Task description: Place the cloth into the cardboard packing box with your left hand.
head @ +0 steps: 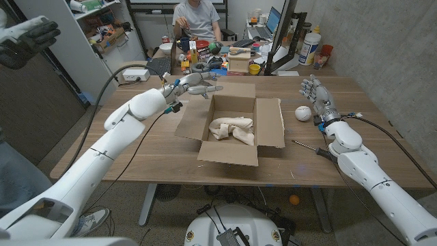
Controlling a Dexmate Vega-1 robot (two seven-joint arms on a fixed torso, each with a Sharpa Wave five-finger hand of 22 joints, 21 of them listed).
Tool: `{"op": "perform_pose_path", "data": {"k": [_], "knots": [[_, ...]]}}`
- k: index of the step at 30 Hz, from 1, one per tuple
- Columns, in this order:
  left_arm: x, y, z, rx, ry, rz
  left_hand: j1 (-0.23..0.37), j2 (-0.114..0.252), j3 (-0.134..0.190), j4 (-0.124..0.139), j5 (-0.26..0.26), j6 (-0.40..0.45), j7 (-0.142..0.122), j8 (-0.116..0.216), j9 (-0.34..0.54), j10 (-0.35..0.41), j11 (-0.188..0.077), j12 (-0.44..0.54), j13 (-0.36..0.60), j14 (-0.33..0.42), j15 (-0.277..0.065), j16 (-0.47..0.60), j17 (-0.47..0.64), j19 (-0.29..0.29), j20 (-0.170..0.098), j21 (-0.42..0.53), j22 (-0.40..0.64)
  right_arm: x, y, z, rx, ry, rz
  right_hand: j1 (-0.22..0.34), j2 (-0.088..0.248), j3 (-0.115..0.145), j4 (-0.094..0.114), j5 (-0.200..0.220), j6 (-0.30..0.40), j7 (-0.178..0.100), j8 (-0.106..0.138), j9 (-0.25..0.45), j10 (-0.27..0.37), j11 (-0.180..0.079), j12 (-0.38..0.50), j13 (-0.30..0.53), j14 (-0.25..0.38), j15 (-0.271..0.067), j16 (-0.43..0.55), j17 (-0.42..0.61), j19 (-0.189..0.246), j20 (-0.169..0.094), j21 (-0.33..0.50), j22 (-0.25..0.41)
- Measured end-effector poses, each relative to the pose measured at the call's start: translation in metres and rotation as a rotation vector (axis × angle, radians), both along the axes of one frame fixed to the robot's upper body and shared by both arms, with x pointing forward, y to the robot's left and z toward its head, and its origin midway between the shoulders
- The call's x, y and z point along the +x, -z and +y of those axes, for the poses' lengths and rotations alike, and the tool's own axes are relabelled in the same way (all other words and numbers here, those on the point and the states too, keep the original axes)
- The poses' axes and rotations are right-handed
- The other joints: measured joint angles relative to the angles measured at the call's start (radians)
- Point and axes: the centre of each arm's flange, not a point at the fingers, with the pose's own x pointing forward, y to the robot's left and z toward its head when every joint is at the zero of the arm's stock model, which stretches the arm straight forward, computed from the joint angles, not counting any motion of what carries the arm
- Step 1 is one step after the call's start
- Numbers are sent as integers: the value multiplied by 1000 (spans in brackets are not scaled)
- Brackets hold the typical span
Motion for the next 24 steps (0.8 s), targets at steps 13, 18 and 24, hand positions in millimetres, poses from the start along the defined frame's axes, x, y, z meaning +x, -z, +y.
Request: {"op": "perform_pose_path", "data": {"k": [13,18,24], "knots": [[-13,26,85,-382,77,-33,-89,44,-30,10,19,-2,19,-15,-7,0,-3,-6,-41,-131,-31,-10,-20,-273,-9,-109,14,-9,-2,24,-28,7,-26,0,0,0,0,0,13,-13,0,0,3,-4,0,0,-9,2,-12,0,-4,-4,-12,0],[-22,28,107,-521,137,-71,-98,43,-33,8,19,9,30,-15,-7,0,-3,-6,-46,-136,-31,-10,-24,-288,-11,-109,14,-22,-5,43,-45,-3,-54,0,0,0,0,0,13,-13,0,0,3,-3,0,0,-20,2,-12,0,-9,-9,-15,0],[-22,43,123,-557,127,-59,-107,44,-39,10,26,27,26,-8,-7,0,-3,-6,-51,-136,-31,-6,-24,-291,-12,-109,14,-28,-6,50,-62,22,-69,0,0,0,0,0,13,-13,0,0,7,0,0,0,-20,2,-12,0,-9,-9,-15,0]]}}
